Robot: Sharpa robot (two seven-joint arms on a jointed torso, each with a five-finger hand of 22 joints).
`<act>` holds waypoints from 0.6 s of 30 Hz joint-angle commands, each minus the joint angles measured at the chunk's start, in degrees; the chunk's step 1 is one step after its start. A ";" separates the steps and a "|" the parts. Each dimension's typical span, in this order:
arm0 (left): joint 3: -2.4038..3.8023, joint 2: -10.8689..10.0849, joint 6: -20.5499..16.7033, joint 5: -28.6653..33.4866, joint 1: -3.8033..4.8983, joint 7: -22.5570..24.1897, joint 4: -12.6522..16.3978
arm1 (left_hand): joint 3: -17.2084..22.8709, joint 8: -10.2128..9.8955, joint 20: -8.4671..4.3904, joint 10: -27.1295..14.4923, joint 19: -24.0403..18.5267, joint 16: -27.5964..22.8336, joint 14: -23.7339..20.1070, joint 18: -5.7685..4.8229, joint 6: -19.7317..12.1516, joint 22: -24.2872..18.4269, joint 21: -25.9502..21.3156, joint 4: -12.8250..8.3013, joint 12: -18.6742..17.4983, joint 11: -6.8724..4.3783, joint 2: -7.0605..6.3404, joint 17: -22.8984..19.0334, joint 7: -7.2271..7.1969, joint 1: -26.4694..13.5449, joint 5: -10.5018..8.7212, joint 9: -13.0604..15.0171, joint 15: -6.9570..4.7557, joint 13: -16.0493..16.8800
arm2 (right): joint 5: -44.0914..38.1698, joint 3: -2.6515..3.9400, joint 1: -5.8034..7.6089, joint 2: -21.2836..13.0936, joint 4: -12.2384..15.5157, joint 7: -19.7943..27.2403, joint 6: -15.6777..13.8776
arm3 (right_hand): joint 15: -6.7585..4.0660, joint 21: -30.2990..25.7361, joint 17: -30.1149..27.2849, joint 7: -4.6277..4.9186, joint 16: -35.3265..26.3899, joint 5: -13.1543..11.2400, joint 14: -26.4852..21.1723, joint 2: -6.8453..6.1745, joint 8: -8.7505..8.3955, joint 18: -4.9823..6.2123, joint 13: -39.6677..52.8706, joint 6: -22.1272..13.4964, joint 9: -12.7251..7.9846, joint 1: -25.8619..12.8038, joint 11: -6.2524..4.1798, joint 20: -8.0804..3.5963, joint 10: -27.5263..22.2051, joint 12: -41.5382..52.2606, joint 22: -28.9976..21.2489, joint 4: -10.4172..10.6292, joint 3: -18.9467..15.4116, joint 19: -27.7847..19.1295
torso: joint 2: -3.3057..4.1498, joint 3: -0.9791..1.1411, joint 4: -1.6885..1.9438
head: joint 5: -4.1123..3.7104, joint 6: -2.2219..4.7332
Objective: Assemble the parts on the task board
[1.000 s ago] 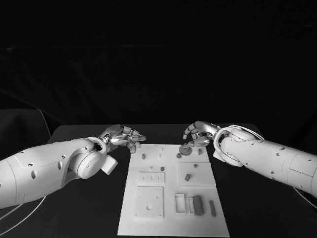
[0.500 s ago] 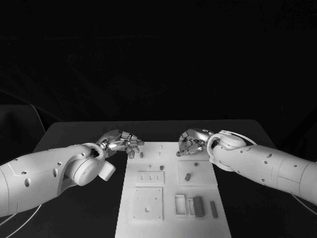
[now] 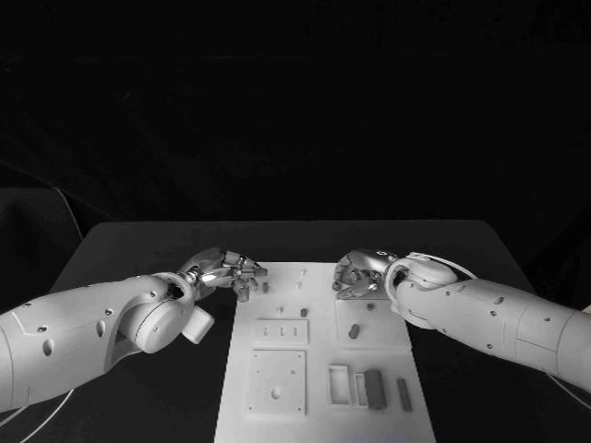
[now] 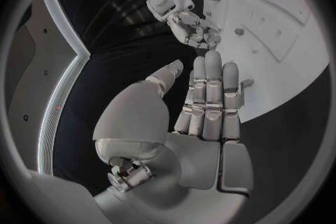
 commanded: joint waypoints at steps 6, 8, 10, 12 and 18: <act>0.07 0.06 -0.58 0.35 0.09 -0.23 0.16 | -0.28 -0.26 -0.12 0.29 0.41 0.27 0.18 0.70 0.38 -0.06 0.20 0.00 0.07 -0.06 -0.16 0.09 -0.02 -0.17 0.19 -0.07 0.03 0.04 | -0.96 0.00 -0.02 -0.05 0.15 -0.46 -0.21 | -0.58 4.86 1.33 0.02 1.23 0.04 1.68 0.54 0.51 0.81 0.46 0.73 0.07 -0.10 -0.52 -0.08 0.13 0.96 0.28 0.34 0.18 0.47 | 1.36 -0.33 0.28 | -0.14 0.55; 0.07 0.09 -0.50 0.35 0.09 -0.27 0.10 | -0.28 -0.26 -0.13 0.28 0.41 0.27 0.17 0.70 0.38 -0.06 0.20 0.01 0.06 -0.05 -0.16 0.10 -0.02 -0.17 0.20 -0.08 0.03 0.04 | -0.96 0.00 -0.01 -0.07 0.16 -0.54 -0.04 | -0.60 4.96 1.54 0.00 1.43 0.05 1.81 0.66 0.61 0.84 0.55 0.91 0.09 -0.10 -0.55 -0.10 0.15 1.11 0.33 0.37 0.26 0.51 | 1.40 -0.32 0.23 | -0.15 0.55; 0.07 0.17 -0.51 0.35 0.09 -0.36 0.04 | -0.28 -0.27 -0.13 0.27 0.41 0.27 0.17 0.70 0.38 -0.06 0.20 0.01 0.05 -0.05 -0.15 0.10 -0.02 -0.17 0.20 -0.08 0.02 0.04 | -0.96 0.00 -0.01 -0.12 0.24 -0.58 0.15 | -0.61 5.07 1.76 0.00 1.64 0.05 1.93 0.82 0.69 0.87 0.65 1.06 0.11 -0.14 -0.58 -0.11 0.16 1.26 0.38 0.44 0.35 0.55 | 1.46 -0.30 0.17 | -0.06 0.51; 0.07 0.26 -0.46 0.35 0.09 -0.43 -0.03 | -0.28 -0.27 -0.13 0.27 0.41 0.27 0.17 0.70 0.38 -0.06 0.20 0.01 0.05 -0.05 -0.15 0.11 -0.02 -0.17 0.20 -0.08 0.02 0.04 | -0.96 0.00 0.00 -0.12 0.26 -0.63 0.24 | -0.63 5.19 1.79 -0.01 1.78 0.06 1.87 1.09 0.77 0.90 0.77 1.23 0.12 -0.21 -0.61 -0.12 0.14 1.43 0.44 0.56 0.50 0.58 | 1.44 -0.25 0.17 | 0.05 0.44; 0.07 0.41 -0.32 0.35 0.09 -0.48 -0.18 | -0.29 -0.29 -0.13 0.24 0.41 0.27 0.16 0.70 0.37 -0.07 0.19 0.03 0.03 -0.05 -0.12 0.13 -0.01 -0.20 0.21 -0.08 0.02 0.03 | -0.88 0.01 0.00 -0.25 0.30 -0.66 0.45 | -0.68 5.52 2.09 -0.04 2.29 0.10 1.79 2.31 1.04 1.01 1.13 1.84 0.16 -0.34 -0.70 -0.16 -0.03 1.92 0.62 0.96 1.27 0.59 | 1.42 -0.21 0.28 | -0.01 0.24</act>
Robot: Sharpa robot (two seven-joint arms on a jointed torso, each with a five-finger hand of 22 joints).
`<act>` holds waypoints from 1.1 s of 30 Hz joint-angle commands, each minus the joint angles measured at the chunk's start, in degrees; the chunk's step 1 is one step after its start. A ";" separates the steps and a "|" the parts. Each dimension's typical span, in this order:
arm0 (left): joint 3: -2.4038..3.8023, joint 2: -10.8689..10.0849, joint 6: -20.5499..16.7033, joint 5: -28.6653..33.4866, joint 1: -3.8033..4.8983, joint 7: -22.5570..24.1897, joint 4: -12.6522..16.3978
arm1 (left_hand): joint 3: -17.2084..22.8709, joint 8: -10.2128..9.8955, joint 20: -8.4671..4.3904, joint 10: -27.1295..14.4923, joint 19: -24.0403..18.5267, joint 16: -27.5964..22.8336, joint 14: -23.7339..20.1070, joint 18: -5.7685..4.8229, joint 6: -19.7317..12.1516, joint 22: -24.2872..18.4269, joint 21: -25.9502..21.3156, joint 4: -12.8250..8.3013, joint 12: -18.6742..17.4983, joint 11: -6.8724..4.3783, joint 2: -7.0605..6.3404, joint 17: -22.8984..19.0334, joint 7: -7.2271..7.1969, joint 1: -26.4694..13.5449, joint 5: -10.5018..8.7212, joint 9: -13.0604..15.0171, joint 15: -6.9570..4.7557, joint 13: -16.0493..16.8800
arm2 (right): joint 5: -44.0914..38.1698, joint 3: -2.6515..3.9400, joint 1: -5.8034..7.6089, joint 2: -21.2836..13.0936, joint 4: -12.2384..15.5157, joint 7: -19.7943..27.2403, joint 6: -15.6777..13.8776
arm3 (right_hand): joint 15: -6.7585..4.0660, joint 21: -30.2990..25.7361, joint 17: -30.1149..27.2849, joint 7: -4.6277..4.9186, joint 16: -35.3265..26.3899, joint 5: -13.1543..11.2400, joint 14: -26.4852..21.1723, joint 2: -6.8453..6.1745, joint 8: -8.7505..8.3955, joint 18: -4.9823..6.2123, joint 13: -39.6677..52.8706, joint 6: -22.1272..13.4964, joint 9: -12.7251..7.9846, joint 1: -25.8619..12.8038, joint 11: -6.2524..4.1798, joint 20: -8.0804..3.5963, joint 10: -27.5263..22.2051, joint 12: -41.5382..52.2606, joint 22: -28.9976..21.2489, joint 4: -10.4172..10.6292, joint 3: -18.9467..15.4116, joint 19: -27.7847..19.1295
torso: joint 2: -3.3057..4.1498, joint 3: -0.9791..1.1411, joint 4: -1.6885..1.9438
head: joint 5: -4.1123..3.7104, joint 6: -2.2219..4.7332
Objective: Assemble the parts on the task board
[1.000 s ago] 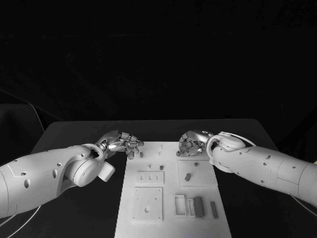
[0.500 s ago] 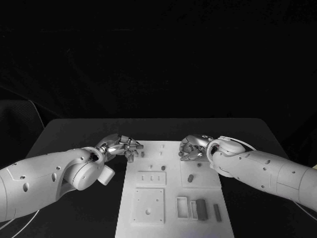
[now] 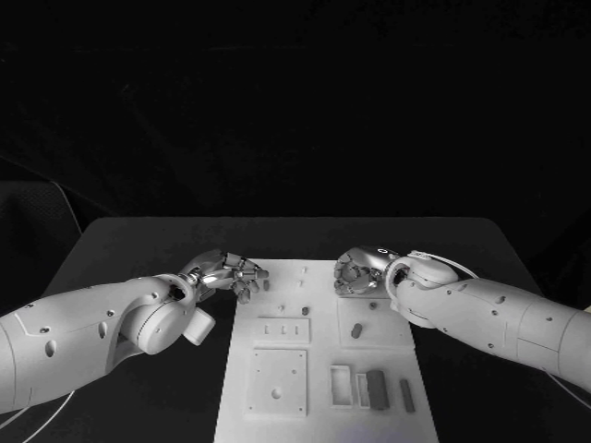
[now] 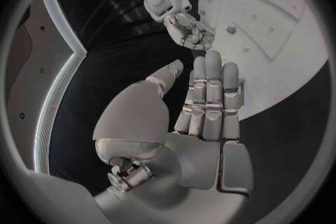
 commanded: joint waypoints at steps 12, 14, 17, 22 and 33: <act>0.06 0.01 0.07 0.33 0.08 -0.28 -0.01 | -0.31 -0.32 -0.13 0.20 0.42 0.26 0.13 1.01 0.37 -0.08 0.18 0.08 -0.01 -0.03 -0.08 0.12 -0.01 -0.26 0.21 -0.10 0.03 0.03 | -0.81 -0.28 -0.43 -0.41 0.41 -0.69 2.43 | -0.16 6.10 1.11 -0.08 1.43 0.12 0.36 3.01 1.19 1.24 0.80 2.99 0.22 0.47 -0.56 -0.05 -0.41 1.37 0.51 0.06 2.29 0.19 | 0.07 0.13 0.03 | -0.22 -0.21; 0.06 -0.01 0.00 0.33 0.08 -0.32 -0.03 | -0.31 -0.33 -0.13 0.19 0.42 0.26 0.13 1.01 0.37 -0.08 0.18 0.09 -0.02 -0.03 -0.07 0.13 -0.01 -0.27 0.21 -0.10 0.03 0.03 | -0.81 -0.28 -0.43 -0.40 0.46 -0.64 2.09 | -0.16 6.16 1.25 -0.07 1.56 0.11 0.42 3.09 1.34 1.25 0.86 3.37 0.28 0.44 -0.58 -0.05 -0.43 1.46 0.56 0.05 2.39 0.17 | 0.10 0.14 0.02 | -0.24 -0.13; 0.06 0.10 0.02 0.33 0.08 -0.30 -0.14 | -0.32 -0.33 -0.13 0.18 0.42 0.26 0.12 1.01 0.36 -0.08 0.18 0.10 -0.02 -0.03 -0.06 0.14 -0.01 -0.28 0.21 -0.11 0.03 0.03 | -0.81 -0.28 -0.43 -0.35 0.42 -0.62 2.09 | -0.16 6.29 1.34 -0.08 1.75 0.09 0.32 3.30 1.74 1.26 1.01 4.40 0.42 0.18 -0.59 -0.03 -0.52 1.66 0.67 0.13 2.58 0.08 | 0.15 0.15 0.00 | -0.45 0.07; 0.06 0.06 0.17 0.33 0.08 -0.37 -0.09 | -0.33 -0.35 -0.13 0.16 0.42 0.26 0.11 1.01 0.36 -0.09 0.17 0.12 -0.04 -0.02 -0.05 0.15 -0.01 -0.31 0.22 -0.11 0.03 0.03 | -0.81 -0.28 -0.43 -0.28 0.46 -0.55 1.32 | -0.15 6.40 1.41 -0.08 1.90 0.10 0.20 3.44 2.17 1.27 1.13 5.54 0.59 -0.03 -0.61 -0.02 -0.63 1.82 0.78 0.15 2.77 -0.03 | 0.20 0.10 0.06 | -0.53 0.09; 0.07 -0.02 0.05 0.33 0.09 -0.32 -0.02 | -0.34 -0.37 -0.13 0.13 0.42 0.26 0.09 1.01 0.36 -0.10 0.16 0.15 -0.07 -0.02 -0.03 0.18 -0.01 -0.35 0.22 -0.12 0.03 0.02 | -1.06 -0.28 -0.43 -0.18 1.55 -1.61 -1.58 | -0.17 6.59 1.92 -0.04 2.29 0.13 0.51 3.76 2.51 1.34 1.26 6.57 0.71 0.09 -0.68 -0.05 -0.66 2.02 0.92 -0.03 3.14 -0.02 | 0.33 0.07 0.09 | -0.43 0.44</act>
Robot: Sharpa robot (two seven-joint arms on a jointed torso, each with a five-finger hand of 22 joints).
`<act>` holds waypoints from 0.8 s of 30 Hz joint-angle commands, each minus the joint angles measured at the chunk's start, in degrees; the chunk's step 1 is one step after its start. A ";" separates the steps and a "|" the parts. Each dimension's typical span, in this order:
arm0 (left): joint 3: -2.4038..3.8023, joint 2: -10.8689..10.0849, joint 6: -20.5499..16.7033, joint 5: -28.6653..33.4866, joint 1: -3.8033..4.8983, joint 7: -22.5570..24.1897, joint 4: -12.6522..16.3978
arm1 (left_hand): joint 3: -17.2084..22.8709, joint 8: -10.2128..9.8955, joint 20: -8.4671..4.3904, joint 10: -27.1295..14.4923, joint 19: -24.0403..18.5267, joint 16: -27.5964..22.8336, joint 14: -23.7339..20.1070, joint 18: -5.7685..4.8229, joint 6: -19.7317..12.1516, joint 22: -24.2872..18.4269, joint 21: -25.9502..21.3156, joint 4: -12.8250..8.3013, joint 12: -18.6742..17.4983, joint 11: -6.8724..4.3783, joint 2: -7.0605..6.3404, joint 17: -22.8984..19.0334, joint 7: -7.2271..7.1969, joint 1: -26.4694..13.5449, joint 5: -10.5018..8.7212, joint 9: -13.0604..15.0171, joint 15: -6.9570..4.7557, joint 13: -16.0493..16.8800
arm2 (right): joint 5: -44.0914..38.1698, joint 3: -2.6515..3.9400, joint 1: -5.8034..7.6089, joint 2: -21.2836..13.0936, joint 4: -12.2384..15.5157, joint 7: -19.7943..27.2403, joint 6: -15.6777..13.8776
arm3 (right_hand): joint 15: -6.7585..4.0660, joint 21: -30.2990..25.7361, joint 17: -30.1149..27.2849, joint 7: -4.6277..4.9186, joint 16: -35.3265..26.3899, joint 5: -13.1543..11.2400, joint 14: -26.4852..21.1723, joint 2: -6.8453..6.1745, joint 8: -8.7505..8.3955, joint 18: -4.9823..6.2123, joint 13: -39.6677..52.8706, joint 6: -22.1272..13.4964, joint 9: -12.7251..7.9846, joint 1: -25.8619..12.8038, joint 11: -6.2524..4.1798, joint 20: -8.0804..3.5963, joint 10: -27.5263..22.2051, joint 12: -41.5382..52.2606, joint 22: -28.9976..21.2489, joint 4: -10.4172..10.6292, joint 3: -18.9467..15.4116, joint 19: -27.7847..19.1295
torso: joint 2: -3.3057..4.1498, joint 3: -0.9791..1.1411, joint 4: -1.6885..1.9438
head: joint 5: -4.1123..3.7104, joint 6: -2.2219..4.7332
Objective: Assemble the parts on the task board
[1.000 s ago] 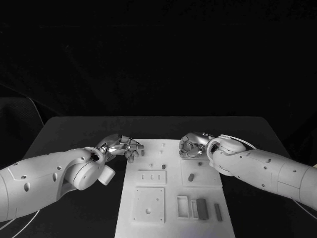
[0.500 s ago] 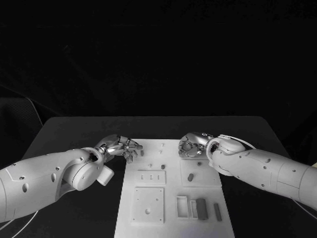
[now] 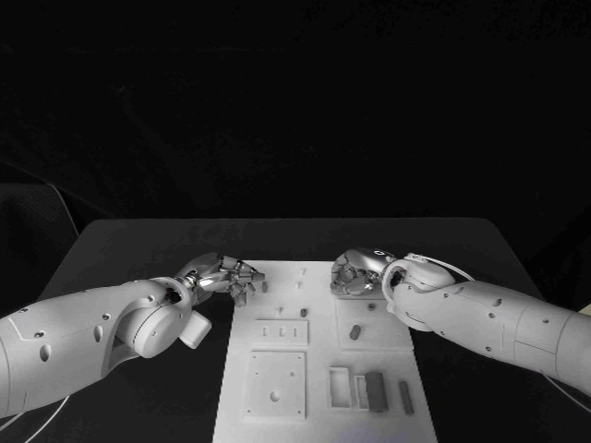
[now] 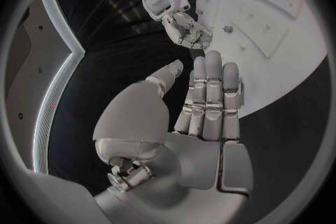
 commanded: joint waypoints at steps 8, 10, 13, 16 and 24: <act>0.06 -0.05 -0.05 0.31 0.07 0.29 0.15 | -0.35 -0.38 -0.13 0.12 0.43 0.26 0.08 1.14 0.37 -0.10 0.16 0.16 -0.08 -0.01 -0.02 0.10 -0.01 -0.37 0.22 -0.07 0.03 0.03 | -1.77 -0.15 0.58 0.19 2.22 -1.90 -0.76 | 0.01 6.72 0.11 2.19 0.31 0.18 0.07 0.76 0.28 0.52 0.12 2.78 0.07 0.18 -0.32 -0.08 -0.20 0.42 0.14 -0.19 0.54 0.06 | 0.09 -0.01 0.04 | 0.12 0.24; 0.06 -0.05 -0.13 0.31 0.08 0.31 0.15 | -0.35 -0.39 -0.13 0.12 0.43 0.26 0.08 1.14 0.37 -0.10 0.16 0.16 -0.08 -0.01 -0.02 0.10 -0.01 -0.37 0.22 -0.07 0.03 0.03 | -2.00 -0.14 1.07 0.60 2.31 -2.09 -0.70 | 0.01 6.73 0.10 2.19 0.31 0.18 0.06 0.78 0.29 0.52 0.13 2.82 0.07 0.19 -0.32 -0.08 -0.20 0.43 0.15 -0.20 0.56 0.07 | 0.12 0.01 0.02 | 0.15 0.33; 0.06 0.07 -0.04 0.31 0.08 0.32 0.16 | -0.35 -0.39 -0.13 0.11 0.43 0.26 0.07 1.14 0.37 -0.10 0.15 0.16 -0.09 -0.01 -0.01 0.11 -0.01 -0.37 0.22 -0.07 0.03 0.03 | -2.10 -0.13 1.67 1.33 2.16 -2.24 -0.74 | 0.00 6.76 0.10 2.19 0.33 0.18 0.06 0.81 0.32 0.53 0.14 2.90 0.08 0.21 -0.33 -0.09 -0.19 0.45 0.17 -0.22 0.59 0.08 | 0.15 -0.03 0.05 | 0.18 0.40; 0.06 0.14 -0.05 0.31 0.08 0.31 0.18 | -0.36 -0.39 -0.13 0.10 0.42 0.25 0.07 1.14 0.37 -0.11 0.15 0.17 -0.09 -0.01 -0.01 0.12 -0.01 -0.38 0.22 -0.07 0.03 0.03 | -2.27 -0.12 1.92 2.23 1.81 -2.37 -0.61 | 0.00 6.77 0.04 2.19 0.32 0.18 0.01 0.82 0.33 0.54 0.15 2.94 0.08 0.22 -0.34 -0.09 -0.18 0.46 0.17 -0.24 0.60 0.09 | 0.19 -0.14 0.15 | 0.06 0.56; 0.06 0.40 -0.01 0.31 0.08 0.34 0.03 | -0.36 -0.40 -0.13 0.09 0.42 0.25 0.06 1.14 0.37 -0.11 0.15 0.17 -0.10 -0.01 -0.01 0.13 -0.01 -0.39 0.22 -0.08 0.03 0.03 | -2.74 -0.03 2.16 5.06 -0.36 -2.72 -1.47 | 0.00 6.81 0.01 2.19 0.32 0.17 -0.02 0.82 0.35 0.55 0.16 3.02 0.09 0.23 -0.35 -0.10 -0.17 0.49 0.20 -0.27 0.63 0.11 | 0.25 -0.12 0.16 | 0.22 0.73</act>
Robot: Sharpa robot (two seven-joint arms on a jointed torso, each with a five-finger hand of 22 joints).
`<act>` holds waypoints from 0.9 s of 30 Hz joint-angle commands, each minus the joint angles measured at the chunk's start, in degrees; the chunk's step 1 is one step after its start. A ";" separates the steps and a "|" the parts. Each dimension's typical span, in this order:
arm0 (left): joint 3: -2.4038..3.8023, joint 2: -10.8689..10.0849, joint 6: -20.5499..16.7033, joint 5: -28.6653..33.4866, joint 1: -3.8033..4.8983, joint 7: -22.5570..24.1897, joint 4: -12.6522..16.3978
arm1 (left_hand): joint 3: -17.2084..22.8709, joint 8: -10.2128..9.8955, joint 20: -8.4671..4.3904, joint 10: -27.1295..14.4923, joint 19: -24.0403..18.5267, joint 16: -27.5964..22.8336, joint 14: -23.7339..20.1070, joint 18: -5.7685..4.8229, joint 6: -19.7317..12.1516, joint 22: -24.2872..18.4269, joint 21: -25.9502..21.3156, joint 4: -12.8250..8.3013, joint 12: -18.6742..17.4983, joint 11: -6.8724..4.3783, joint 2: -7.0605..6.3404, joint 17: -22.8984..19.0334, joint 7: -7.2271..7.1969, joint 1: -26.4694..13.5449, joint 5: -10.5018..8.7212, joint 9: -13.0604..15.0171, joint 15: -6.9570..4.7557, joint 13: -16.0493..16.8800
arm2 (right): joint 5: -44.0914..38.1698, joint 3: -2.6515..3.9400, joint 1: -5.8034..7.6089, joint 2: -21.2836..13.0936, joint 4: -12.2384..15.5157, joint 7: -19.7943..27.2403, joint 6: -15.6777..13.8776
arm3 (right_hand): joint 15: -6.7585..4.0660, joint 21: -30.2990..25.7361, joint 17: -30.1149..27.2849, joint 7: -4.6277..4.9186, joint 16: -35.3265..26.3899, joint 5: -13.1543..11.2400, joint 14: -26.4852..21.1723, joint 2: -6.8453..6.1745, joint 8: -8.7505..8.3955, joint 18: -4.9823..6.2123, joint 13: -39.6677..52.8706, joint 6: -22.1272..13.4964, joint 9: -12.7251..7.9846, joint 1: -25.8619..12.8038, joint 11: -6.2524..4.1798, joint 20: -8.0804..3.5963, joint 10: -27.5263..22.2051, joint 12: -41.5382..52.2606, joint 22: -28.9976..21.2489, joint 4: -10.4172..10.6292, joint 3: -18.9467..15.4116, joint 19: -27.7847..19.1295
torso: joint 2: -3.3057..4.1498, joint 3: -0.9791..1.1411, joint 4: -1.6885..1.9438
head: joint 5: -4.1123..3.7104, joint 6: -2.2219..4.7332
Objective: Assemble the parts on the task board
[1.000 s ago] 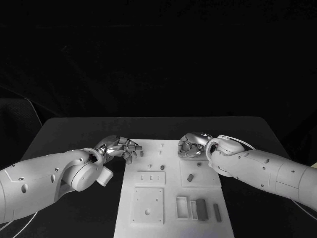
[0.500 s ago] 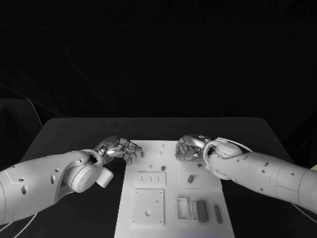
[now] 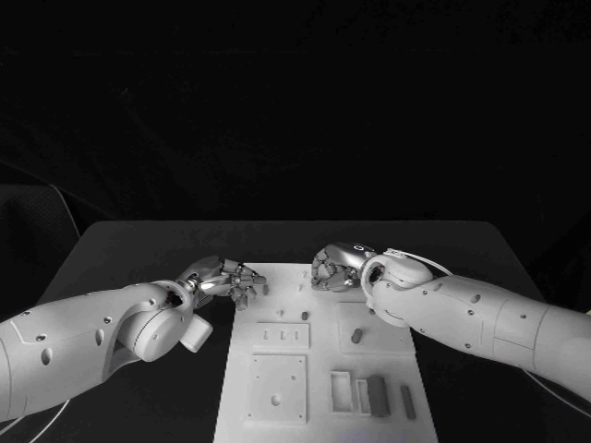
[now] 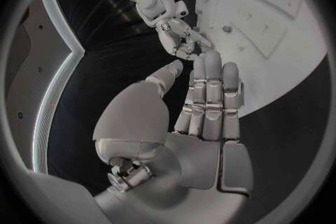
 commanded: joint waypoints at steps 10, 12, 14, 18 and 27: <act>0.06 0.55 0.45 0.31 0.06 0.40 -0.25 | -0.22 -0.42 -0.14 0.08 0.43 0.25 0.04 0.61 0.37 -0.06 0.14 0.02 -0.12 0.00 0.00 0.11 -0.01 -0.40 0.22 -0.09 0.03 0.03 | -3.35 0.07 0.33 2.43 -1.44 -4.19 -5.16 | -0.12 7.01 -0.13 2.16 0.44 0.14 -0.06 0.44 0.37 0.66 0.15 3.09 0.08 -0.09 -0.43 -0.13 -0.01 0.42 0.21 -0.07 0.37 0.25 | 0.05 -0.01 0.04 | 0.46 0.33; 0.06 0.54 0.43 0.31 0.06 0.40 -0.30 | -0.22 -0.42 -0.14 0.07 0.43 0.25 0.04 0.61 0.37 -0.07 0.14 0.02 -0.12 0.00 0.00 0.11 -0.01 -0.40 0.22 -0.09 0.03 0.03 | -3.46 0.07 0.36 2.54 -1.38 -4.23 -5.31 | -0.12 7.04 -0.18 2.15 0.45 0.14 -0.08 0.42 0.38 0.67 0.16 3.16 0.08 -0.08 -0.44 -0.14 0.02 0.45 0.23 -0.10 0.38 0.27 | 0.04 0.03 0.02 | 0.61 0.44; 0.06 0.49 0.35 0.31 0.06 0.37 -0.30 | -0.22 -0.43 -0.14 0.07 0.43 0.25 0.03 0.61 0.37 -0.07 0.14 0.02 -0.13 0.00 0.00 0.12 -0.01 -0.41 0.22 -0.09 0.03 0.03 | -3.70 0.07 0.38 2.65 -1.35 -4.28 -5.62 | -0.13 7.07 -0.23 2.15 0.44 0.14 -0.11 0.41 0.40 0.68 0.17 3.21 0.09 -0.07 -0.45 -0.14 0.05 0.47 0.25 -0.12 0.40 0.30 | 0.10 0.05 -0.02 | 0.71 0.45; 0.06 0.53 0.40 0.31 0.06 0.40 -0.30 | -0.23 -0.43 -0.14 0.06 0.42 0.25 0.03 0.61 0.37 -0.07 0.14 0.03 -0.13 0.00 0.00 0.12 -0.01 -0.41 0.22 -0.09 0.03 0.03 | -3.79 0.07 0.38 3.20 -1.54 -4.05 -6.35 | -0.14 7.12 -0.28 2.14 0.46 0.14 -0.12 0.39 0.42 0.70 0.18 3.29 0.09 -0.04 -0.47 -0.15 0.09 0.50 0.28 -0.16 0.42 0.33 | 0.18 0.08 -0.10 | 0.76 0.58; 0.06 0.75 0.48 0.31 0.06 0.40 -0.35 | -0.23 -0.45 -0.14 0.05 0.42 0.25 0.02 0.61 0.37 -0.08 0.13 0.03 -0.15 0.00 0.00 0.14 -0.01 -0.42 0.22 -0.10 0.03 0.03 | -6.86 0.03 0.36 5.34 -3.42 -3.84 -6.70 | -0.16 7.20 -0.32 2.12 0.50 0.16 -0.11 0.41 0.43 0.75 0.20 3.41 0.09 0.06 -0.51 -0.17 0.17 0.56 0.33 -0.26 0.51 0.40 | 0.23 0.08 -0.03 | 0.41 0.81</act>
